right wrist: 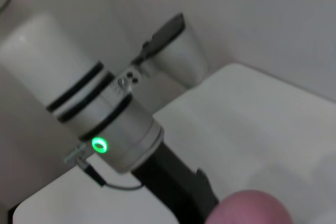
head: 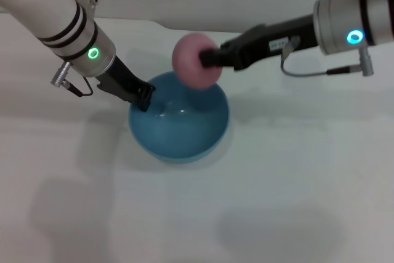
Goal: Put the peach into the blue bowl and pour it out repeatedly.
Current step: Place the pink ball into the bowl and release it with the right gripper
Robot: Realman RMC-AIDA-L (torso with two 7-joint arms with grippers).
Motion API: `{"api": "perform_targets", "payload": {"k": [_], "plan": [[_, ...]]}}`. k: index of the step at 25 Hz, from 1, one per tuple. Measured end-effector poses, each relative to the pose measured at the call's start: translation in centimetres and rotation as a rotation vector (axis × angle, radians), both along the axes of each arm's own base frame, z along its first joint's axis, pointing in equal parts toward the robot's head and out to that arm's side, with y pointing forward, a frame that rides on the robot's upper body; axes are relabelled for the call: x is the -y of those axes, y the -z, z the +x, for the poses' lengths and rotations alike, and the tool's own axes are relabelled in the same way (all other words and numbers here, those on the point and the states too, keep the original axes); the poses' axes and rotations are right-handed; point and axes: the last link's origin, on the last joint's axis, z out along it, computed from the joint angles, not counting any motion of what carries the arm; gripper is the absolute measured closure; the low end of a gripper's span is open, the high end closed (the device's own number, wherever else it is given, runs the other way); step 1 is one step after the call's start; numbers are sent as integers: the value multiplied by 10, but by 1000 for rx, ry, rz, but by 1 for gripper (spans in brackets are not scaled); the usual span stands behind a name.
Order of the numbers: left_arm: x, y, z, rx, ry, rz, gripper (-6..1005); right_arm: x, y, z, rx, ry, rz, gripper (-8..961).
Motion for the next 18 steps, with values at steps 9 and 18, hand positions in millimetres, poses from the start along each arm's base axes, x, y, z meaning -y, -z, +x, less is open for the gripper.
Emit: {"api": "perform_targets", "payload": {"k": [9,18], "plan": [[-2,0,4,22,7,8,1000,4,16,21,79,42,-25,843],[-3,0,5,33,9,19,1001,5,18,21,85,42,-19,656]]}}
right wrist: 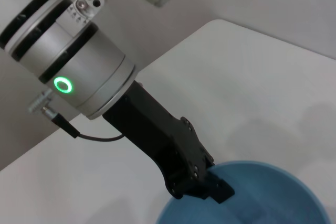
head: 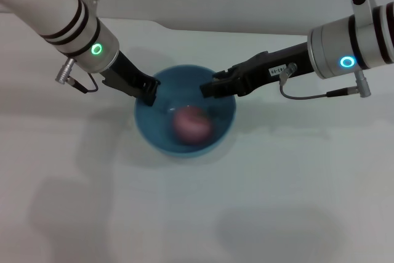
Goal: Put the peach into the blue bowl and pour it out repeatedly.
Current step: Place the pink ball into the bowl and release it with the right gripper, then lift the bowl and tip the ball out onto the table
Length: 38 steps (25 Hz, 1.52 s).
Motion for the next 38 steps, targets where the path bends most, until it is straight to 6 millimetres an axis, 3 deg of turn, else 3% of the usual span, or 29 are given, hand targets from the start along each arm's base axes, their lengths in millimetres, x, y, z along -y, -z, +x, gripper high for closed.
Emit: {"api": "perform_targets", "payload": {"k": [6,11,16,19,22,27,34,38], "plan": [[-3,-1,-1,4,8,18,1001,-2,-8,3,-17,26,21,499],[-14,-2,4,12,68,88,1000,-15,-51,28,-143,159,172,480],[-26,9,18,32,224,186,1001,-13,-110,99,-319,425,404,482],[-28,15,22,28,296,227,1001,5,-126,153,-366,597,506,483],[-29,29,31,-9,493,318,1000,29,-131,193,-385,730,574,484],[-19,53,35,-42,792,447,1000,61,-121,231,-385,872,601,484],[-3,77,27,-76,1033,537,1000,65,-116,235,-393,893,590,483],[16,89,24,-146,1300,583,1000,61,-116,233,-404,894,594,483]]}}
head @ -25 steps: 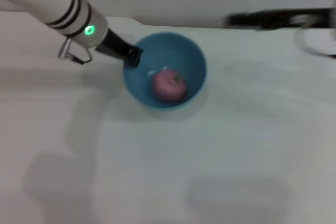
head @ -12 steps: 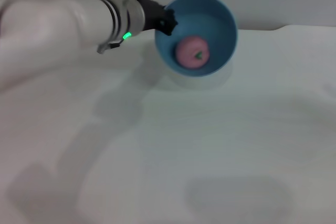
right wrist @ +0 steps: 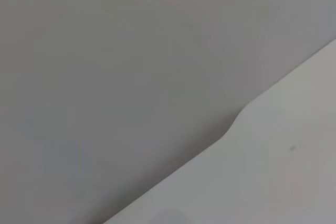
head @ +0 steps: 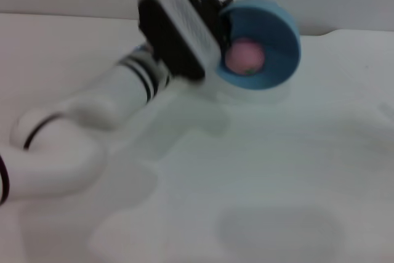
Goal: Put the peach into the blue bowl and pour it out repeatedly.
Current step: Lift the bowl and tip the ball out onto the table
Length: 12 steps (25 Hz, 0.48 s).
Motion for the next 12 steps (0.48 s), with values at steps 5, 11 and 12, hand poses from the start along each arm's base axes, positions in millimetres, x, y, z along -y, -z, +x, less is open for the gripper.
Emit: {"api": "perform_targets", "payload": {"k": [5,11,12], "plan": [[22,8,-3,-195,249,106,999,-2,0,2,5,11,10,484],[25,4,-1,-204,275,175,999,-4,-1,3,16,17,16,484],[24,4,-1,-203,270,174,999,-4,0,3,18,17,15,484]]}}
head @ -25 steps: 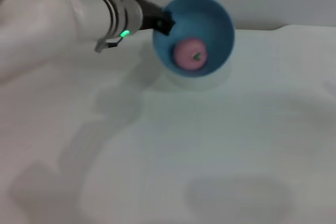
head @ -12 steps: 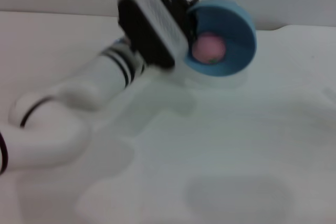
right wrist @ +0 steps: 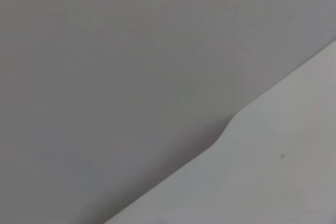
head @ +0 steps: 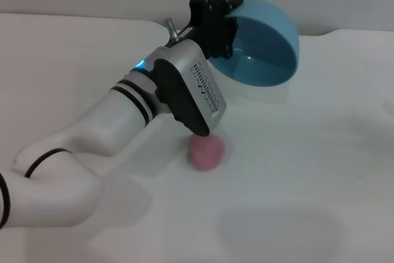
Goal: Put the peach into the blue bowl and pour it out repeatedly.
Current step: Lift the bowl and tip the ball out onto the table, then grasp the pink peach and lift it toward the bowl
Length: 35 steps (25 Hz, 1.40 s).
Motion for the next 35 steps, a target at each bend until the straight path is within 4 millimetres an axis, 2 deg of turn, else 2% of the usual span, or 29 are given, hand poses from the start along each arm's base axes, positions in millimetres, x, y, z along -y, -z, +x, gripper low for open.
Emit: {"api": "perform_targets", "payload": {"k": [6,9,13,16,22,26,27,29,35], "plan": [[-3,-1,-4,26,-50,-8,999,0,4,-1,2,-10,-15,483],[-11,-10,-8,143,-157,11,1000,-4,11,-6,-1,-25,-43,483],[-32,-25,-10,316,-360,18,1000,-10,15,-14,11,-61,-74,483],[-48,-35,-10,406,-505,-38,1000,-18,26,-31,50,-139,-156,484],[-72,-58,-23,529,-786,-236,1000,-37,57,-73,167,-308,-353,484],[-78,-70,-30,589,-898,-340,1001,-51,82,-113,249,-452,-458,483],[-78,-74,-33,609,-936,-371,1001,-51,82,-113,249,-452,-458,483],[-78,-79,-35,628,-989,-410,1001,-54,92,-128,282,-507,-497,483],[-76,-106,-41,606,-1281,-462,1001,-52,132,-167,412,-668,-616,484]]}}
